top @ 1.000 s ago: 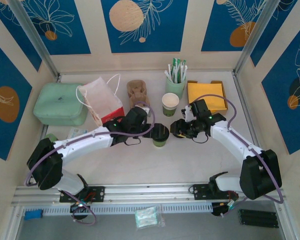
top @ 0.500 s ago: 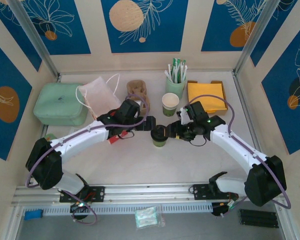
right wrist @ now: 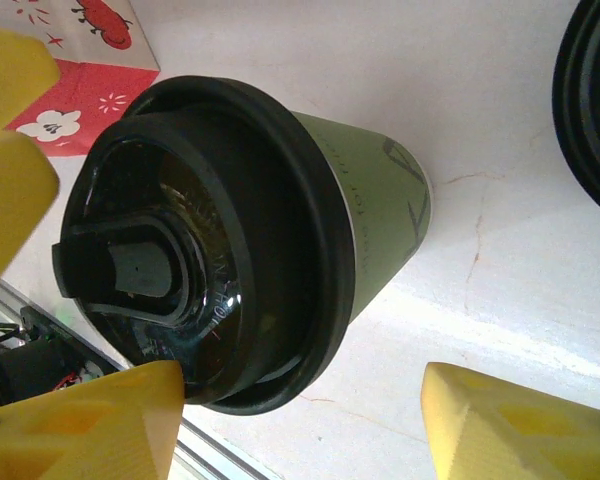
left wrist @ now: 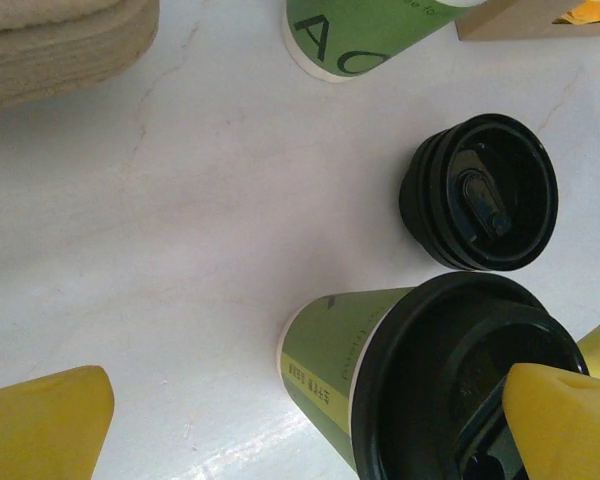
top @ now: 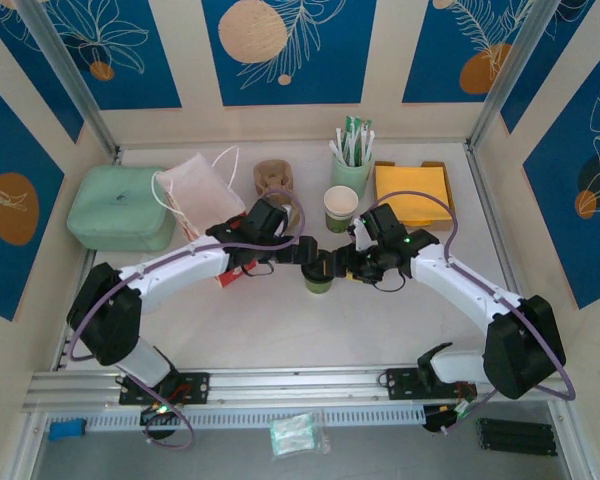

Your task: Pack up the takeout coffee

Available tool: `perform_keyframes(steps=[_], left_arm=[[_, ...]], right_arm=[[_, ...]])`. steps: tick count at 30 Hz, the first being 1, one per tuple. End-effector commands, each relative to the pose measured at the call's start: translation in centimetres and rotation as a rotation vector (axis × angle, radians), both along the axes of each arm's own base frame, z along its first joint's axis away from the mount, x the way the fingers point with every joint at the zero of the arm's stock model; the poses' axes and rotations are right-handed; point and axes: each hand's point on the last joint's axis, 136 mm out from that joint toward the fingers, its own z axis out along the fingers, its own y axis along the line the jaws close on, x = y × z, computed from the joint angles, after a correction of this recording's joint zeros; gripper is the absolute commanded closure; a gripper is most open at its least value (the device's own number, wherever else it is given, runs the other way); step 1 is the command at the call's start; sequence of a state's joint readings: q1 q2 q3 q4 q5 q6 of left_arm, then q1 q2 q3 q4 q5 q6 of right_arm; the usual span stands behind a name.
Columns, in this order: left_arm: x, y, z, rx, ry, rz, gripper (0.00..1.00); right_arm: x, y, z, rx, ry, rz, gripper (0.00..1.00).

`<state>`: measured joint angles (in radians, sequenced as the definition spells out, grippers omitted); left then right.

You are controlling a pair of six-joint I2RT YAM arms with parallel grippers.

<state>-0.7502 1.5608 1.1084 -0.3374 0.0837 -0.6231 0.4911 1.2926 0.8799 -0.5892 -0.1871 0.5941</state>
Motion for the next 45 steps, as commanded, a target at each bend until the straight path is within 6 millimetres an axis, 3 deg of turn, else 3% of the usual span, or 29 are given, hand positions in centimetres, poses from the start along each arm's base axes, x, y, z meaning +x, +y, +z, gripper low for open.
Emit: perform_keyframes(steps=[1, 5, 13, 18, 30, 38, 45], left_arm=[[-0.9, -0.1, -1.2, -0.004, 0.041, -0.021, 0.01], [-1.3, 0.1, -2.0, -0.002, 0.057, -0.015, 0.0], [-2.5, 0.0, -3.7, 0.005, 0.086, -0.019, 0.0], [-2.5, -0.4, -3.1, -0.005, 0.076, -0.026, 0.01], [-1.2, -1.7, 2.4, -0.055, -0.011, -0.055, 0.0], [-1.2, -1.6, 8.3, -0.133, -0.104, -0.056, 0.01], [-2.1, 2.1, 14.9, -0.223, -0.255, 0.049, 0.01]], right_arm=[[0.1, -0.1, -0.2, -0.019, 0.0, 0.003, 0.36], [0.0, -0.2, -0.3, -0.025, -0.003, 0.004, 0.36], [-0.8, -1.5, -3.1, -0.099, 0.037, -0.013, 0.36], [-0.6, -1.2, -1.7, -0.078, 0.014, -0.005, 0.36], [1.0, -0.4, 5.0, -0.049, -0.124, 0.043, 0.33], [1.1, -0.1, 5.2, -0.204, -0.174, 0.134, 0.29], [1.5, 1.4, 4.8, -0.366, -0.21, 0.224, 0.23]])
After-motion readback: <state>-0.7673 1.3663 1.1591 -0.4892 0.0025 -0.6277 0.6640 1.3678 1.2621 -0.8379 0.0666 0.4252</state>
